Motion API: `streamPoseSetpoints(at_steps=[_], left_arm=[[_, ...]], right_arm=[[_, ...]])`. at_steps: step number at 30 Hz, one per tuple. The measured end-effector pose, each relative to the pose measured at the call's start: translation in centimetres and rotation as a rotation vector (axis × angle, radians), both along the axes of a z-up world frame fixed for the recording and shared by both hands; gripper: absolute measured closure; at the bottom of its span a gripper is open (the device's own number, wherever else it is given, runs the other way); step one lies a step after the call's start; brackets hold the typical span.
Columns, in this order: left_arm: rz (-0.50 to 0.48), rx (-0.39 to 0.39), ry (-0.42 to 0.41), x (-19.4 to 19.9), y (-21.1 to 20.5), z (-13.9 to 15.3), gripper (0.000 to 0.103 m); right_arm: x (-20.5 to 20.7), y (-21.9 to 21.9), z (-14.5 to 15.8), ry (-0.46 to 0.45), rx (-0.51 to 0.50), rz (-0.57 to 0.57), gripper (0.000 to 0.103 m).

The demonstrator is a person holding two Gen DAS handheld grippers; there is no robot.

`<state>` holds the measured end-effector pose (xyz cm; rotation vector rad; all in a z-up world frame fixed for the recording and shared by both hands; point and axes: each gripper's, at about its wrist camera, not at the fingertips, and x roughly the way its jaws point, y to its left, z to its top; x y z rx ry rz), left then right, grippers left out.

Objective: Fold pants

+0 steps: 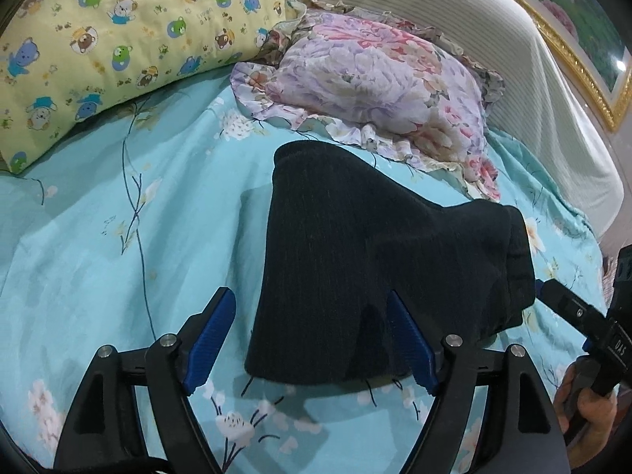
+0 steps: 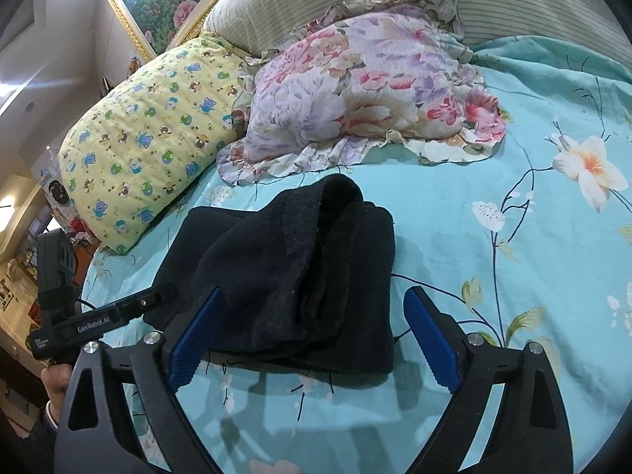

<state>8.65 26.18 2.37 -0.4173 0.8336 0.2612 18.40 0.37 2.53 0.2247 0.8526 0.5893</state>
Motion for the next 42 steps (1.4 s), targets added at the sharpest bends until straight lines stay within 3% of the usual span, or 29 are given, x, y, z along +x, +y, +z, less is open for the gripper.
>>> streamPoseSetpoints(at_steps=[19,27,42], left_arm=[[-0.002,0.104,0.01,-4.4,-2.9,0.6,0.022],[-0.009,0.171,0.029,-5.3,-4.2,0.4,0.021],[0.002,0.219,0.07,-5.3,-4.5,-0.7,0.02]], right_arm=[[-3.7,0.9,1.3,-0.089,-0.045,0.071,0.006],[-5.5,2.2,0.9,-0.129,-0.12,0.129,0.004],[-6.7,3.5,-0.7,-0.151,-0.202,0.149,0.003]])
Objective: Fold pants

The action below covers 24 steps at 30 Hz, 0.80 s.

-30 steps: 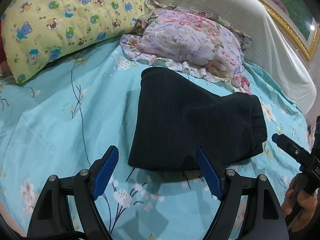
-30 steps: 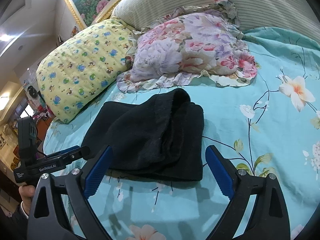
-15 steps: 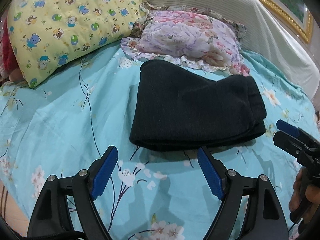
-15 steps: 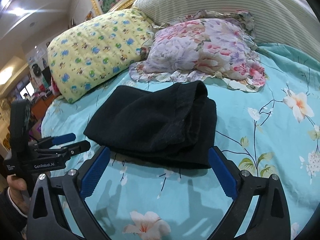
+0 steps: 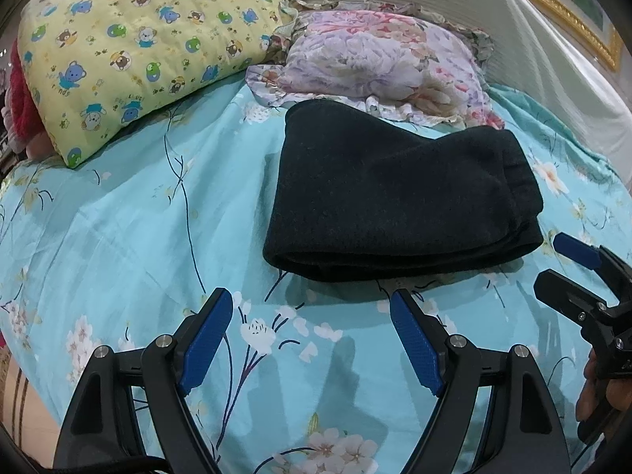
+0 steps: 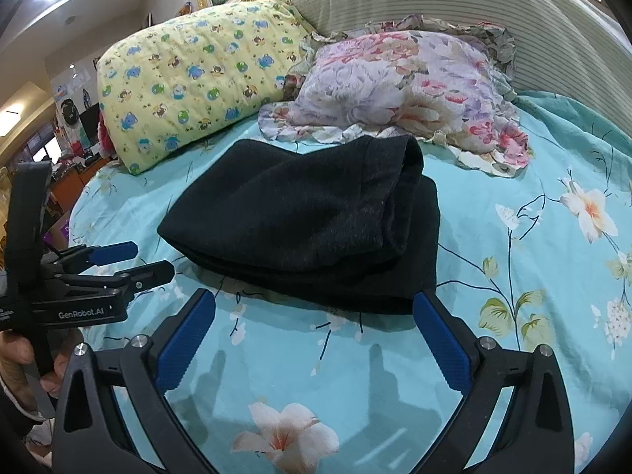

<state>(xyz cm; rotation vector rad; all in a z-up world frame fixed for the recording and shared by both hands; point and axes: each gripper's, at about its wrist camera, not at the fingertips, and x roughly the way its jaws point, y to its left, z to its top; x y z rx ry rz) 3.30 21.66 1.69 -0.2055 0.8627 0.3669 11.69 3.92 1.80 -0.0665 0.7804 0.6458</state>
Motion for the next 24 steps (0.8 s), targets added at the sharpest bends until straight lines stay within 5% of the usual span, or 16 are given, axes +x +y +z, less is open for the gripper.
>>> streamPoseSetpoints(at_steps=[24], left_arm=[[0.024,0.034,-0.005,0.22,0.24,-0.02,0.018]], right_arm=[[0.52,0.94,-0.61,0.0,-0.031,-0.016,0.002]])
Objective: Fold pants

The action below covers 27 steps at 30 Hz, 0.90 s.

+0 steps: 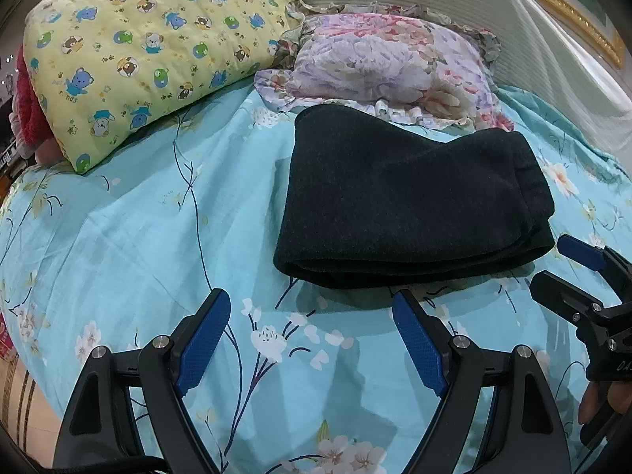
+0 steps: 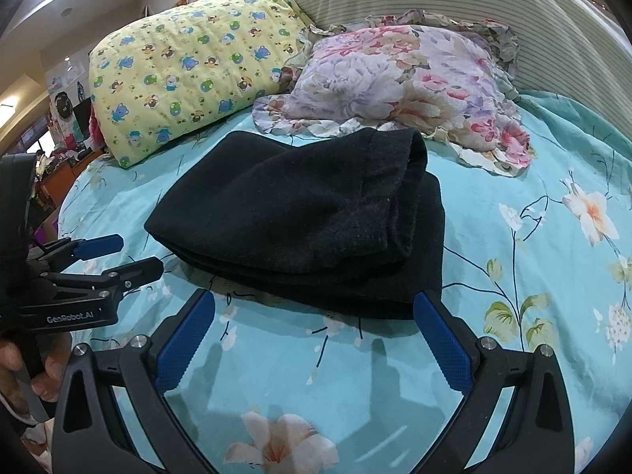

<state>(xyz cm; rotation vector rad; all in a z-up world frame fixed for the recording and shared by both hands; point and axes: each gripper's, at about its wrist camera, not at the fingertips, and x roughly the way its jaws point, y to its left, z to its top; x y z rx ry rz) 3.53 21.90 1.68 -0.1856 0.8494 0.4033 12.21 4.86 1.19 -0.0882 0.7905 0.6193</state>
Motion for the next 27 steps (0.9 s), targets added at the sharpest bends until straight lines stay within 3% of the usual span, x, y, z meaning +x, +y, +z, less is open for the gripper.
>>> streamPoseSetpoints(at_steps=[27], left_arm=[[0.0,0.021,-0.025,-0.32,-0.3,0.32,0.018]], right_arm=[[-0.3,-0.18,0.15,-0.023,0.045,-0.012,0.001]])
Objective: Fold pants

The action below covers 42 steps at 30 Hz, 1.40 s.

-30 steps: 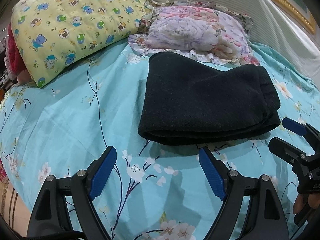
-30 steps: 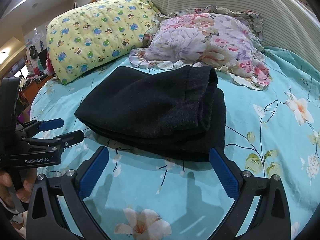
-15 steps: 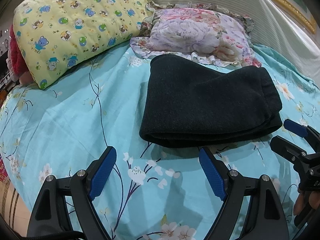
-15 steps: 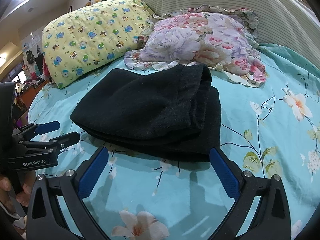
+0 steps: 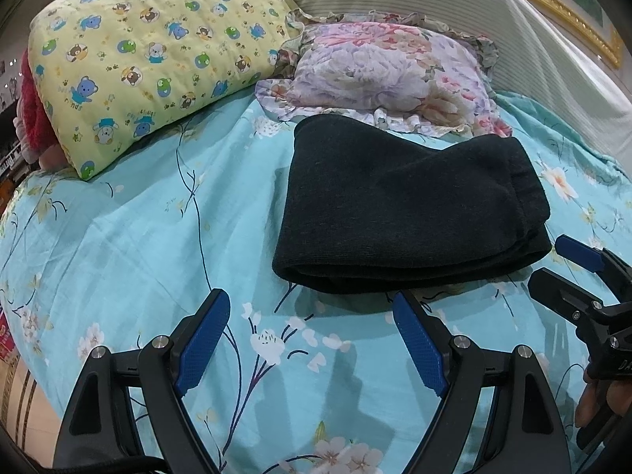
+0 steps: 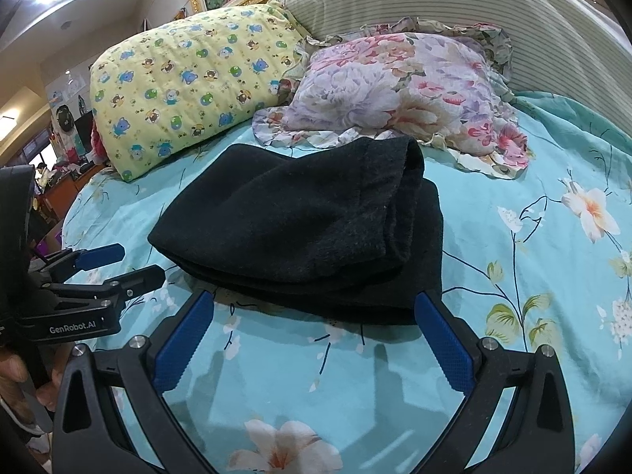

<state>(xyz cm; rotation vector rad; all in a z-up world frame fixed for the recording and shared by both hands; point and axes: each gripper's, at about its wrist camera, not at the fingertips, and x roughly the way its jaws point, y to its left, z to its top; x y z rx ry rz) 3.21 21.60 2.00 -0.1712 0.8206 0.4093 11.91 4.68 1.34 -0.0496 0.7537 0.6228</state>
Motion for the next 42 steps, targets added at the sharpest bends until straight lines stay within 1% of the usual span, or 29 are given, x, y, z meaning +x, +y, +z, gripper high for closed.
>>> streamPoseSetpoints(at_steps=[17,22,31,35,42], left_arm=[[0.001,0.011,-0.004,-0.1,-0.2,0.2,0.018],[0.006,0.007,-0.02,-0.2,0.0,0.3,0.018],[0.007,0.039,-0.049,-0.2,-0.2,1.3,0.018],[0.007,0.038,-0.061,0.1,-0.2,1.7,0.018],[-0.003,0.079,-0.083,0.6,-0.9,2.5,0.018]], right_arm=[[-0.1,0.2,0.0,-0.001,0.002,0.002,0.001],[-0.3,0.2,0.3,-0.009,0.008,0.0,0.001],[-0.2,0.0,0.9,-0.022,0.015,-0.003,0.001],[-0.1,-0.1,1.5,-0.035,0.02,-0.005,0.001],[0.1,-0.5,1.5,-0.025,0.027,-0.011,0.001]])
